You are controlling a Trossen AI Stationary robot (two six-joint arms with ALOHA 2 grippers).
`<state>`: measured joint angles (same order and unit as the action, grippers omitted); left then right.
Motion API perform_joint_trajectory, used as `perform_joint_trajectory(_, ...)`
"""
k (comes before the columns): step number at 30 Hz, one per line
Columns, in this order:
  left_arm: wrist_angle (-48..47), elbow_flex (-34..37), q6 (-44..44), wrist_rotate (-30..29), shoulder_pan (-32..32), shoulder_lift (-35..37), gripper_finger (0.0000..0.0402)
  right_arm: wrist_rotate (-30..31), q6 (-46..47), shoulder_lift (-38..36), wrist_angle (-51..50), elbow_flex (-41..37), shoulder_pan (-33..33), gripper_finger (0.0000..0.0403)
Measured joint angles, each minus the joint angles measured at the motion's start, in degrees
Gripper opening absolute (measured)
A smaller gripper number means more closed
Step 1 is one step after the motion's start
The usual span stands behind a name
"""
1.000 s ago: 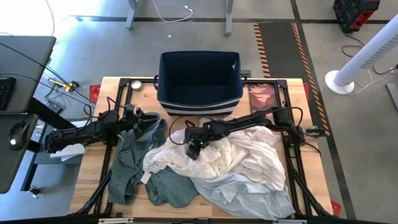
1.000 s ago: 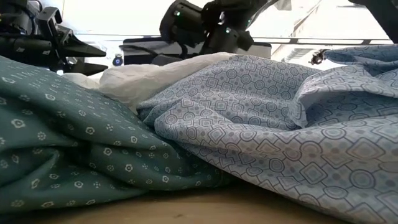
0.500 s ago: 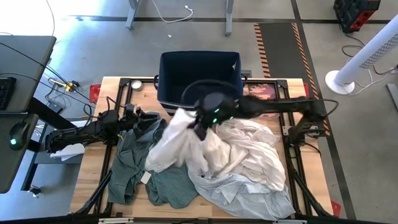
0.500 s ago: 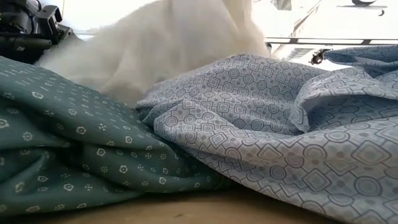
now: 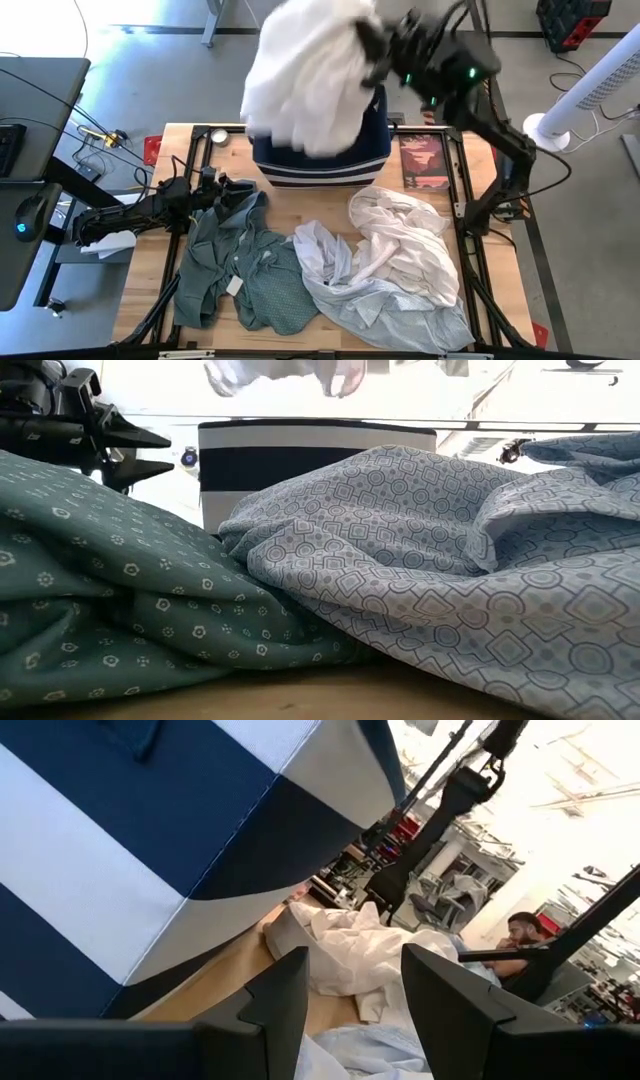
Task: Sort clothes
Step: Put the white dress into the blue bin, then put the white polo shirt into the blue bin
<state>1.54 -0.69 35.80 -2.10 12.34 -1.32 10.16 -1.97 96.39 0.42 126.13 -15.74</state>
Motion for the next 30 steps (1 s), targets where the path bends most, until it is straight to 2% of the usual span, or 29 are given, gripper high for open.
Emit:
perform_joint_trajectory(3,-0.26,0.0,-0.72,-0.06,0.0,0.0,0.0157,-1.04,1.42,2.23,-2.28,1.32,-5.19,0.0023)
perform_joint_trajectory(6,-0.2,0.0,-1.83,-0.08,0.0,0.0,0.0157,-2.96,4.19,4.97,-8.74,1.17,-8.8,0.0024)
perform_joint_trajectory(10,-0.33,0.0,-1.94,-0.09,0.0,0.0,0.0157,-4.51,9.15,8.5,-19.07,1.11,-11.59,0.0038)
perform_joint_trajectory(13,-0.37,0.0,-1.95,-0.08,0.0,0.0,0.0157,-4.57,9.49,10.9,-26.17,1.19,-12.8,0.006)
perform_joint_trajectory(16,-0.4,0.0,-1.95,-0.08,0.0,0.0,0.0157,-6.68,10.11,12.82,-31.35,1.17,-12.94,0.0092)
perform_joint_trajectory(22,-0.42,0.0,-1.95,-0.08,0.0,0.0,0.0157,-21.71,13.85,12.97,-37.18,1.35,-11.92,0.0136)
perform_joint_trajectory(27,-0.44,0.0,-1.95,-0.08,0.0,0.0,0.0157,-20.37,10.95,12.92,-46.39,1.33,-9.49,0.0141)
perform_joint_trajectory(30,-0.46,0.0,-1.95,-0.08,-0.02,0.0,0.0157,-20.31,13.88,12.1,-52.21,4.05,-8.76,0.0141)
